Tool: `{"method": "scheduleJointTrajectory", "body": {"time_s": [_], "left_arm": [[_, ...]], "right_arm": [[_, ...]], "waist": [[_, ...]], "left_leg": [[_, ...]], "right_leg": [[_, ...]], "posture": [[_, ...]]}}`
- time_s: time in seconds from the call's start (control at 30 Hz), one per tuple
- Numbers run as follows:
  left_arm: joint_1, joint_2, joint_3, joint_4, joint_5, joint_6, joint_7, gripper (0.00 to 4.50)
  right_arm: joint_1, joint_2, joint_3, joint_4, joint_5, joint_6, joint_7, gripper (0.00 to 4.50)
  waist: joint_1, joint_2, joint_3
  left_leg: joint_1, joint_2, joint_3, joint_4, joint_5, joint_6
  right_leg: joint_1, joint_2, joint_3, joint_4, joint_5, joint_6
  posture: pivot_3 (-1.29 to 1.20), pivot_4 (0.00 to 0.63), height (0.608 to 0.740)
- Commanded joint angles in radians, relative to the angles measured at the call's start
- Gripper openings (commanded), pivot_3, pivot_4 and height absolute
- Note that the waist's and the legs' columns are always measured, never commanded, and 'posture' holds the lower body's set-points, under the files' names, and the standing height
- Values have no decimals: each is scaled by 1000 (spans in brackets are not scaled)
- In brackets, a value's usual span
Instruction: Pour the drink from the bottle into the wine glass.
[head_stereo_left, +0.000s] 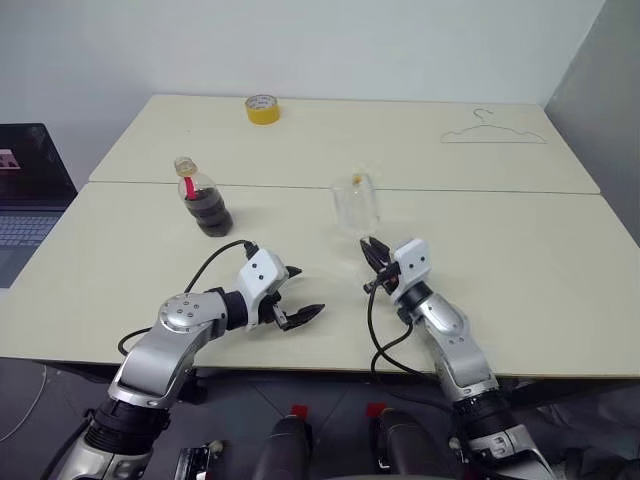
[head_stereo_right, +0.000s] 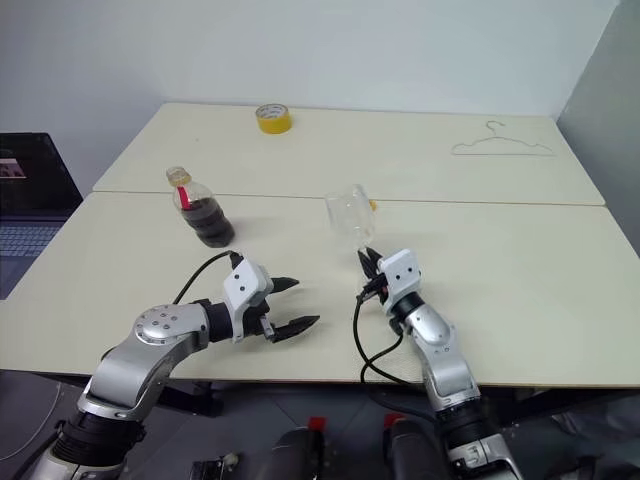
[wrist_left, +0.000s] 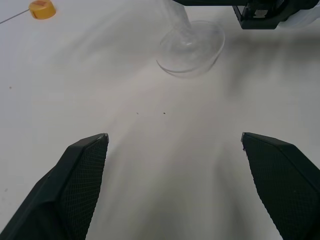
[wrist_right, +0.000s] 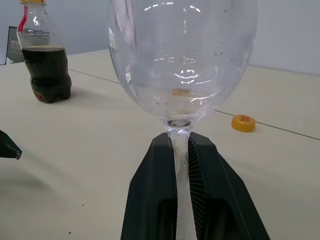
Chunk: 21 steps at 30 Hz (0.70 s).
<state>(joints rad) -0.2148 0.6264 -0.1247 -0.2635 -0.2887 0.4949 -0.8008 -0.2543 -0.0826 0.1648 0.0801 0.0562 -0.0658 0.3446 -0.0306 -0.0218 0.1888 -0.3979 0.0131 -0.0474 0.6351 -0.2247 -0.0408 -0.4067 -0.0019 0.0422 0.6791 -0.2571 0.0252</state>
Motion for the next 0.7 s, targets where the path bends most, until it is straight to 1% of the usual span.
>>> {"method": "scheduleJointTrajectory", "body": {"time_s": [0.03,0.23,0.53,0.7], "left_arm": [[-22,-2,-1,-4,7,-18,-11,4500],[-22,-1,2,1,8,-21,-12,4500],[-8,4,10,4,16,-27,-16,4500],[-16,-3,8,13,20,-30,-19,4500]], "right_arm": [[24,-19,-17,-13,-2,20,-2,75],[35,-25,-2,-19,-3,38,7,74],[98,-98,-25,-72,17,61,60,74],[97,-109,-28,-63,14,66,62,74]], "waist": [[0,0,0],[0,0,0],[0,-1,-1],[0,-1,-1]], "left_leg": [[0,0,0,0,0,0],[1,0,0,0,0,0],[1,0,0,0,0,0],[1,0,0,0,0,0]], "right_leg": [[0,0,0,0,0,0],[0,1,0,0,0,0],[1,0,0,0,0,0],[1,0,0,0,-1,-2]], "posture": [[0,150,740],[0,150,740],[0,150,740],[0,150,740]]}}
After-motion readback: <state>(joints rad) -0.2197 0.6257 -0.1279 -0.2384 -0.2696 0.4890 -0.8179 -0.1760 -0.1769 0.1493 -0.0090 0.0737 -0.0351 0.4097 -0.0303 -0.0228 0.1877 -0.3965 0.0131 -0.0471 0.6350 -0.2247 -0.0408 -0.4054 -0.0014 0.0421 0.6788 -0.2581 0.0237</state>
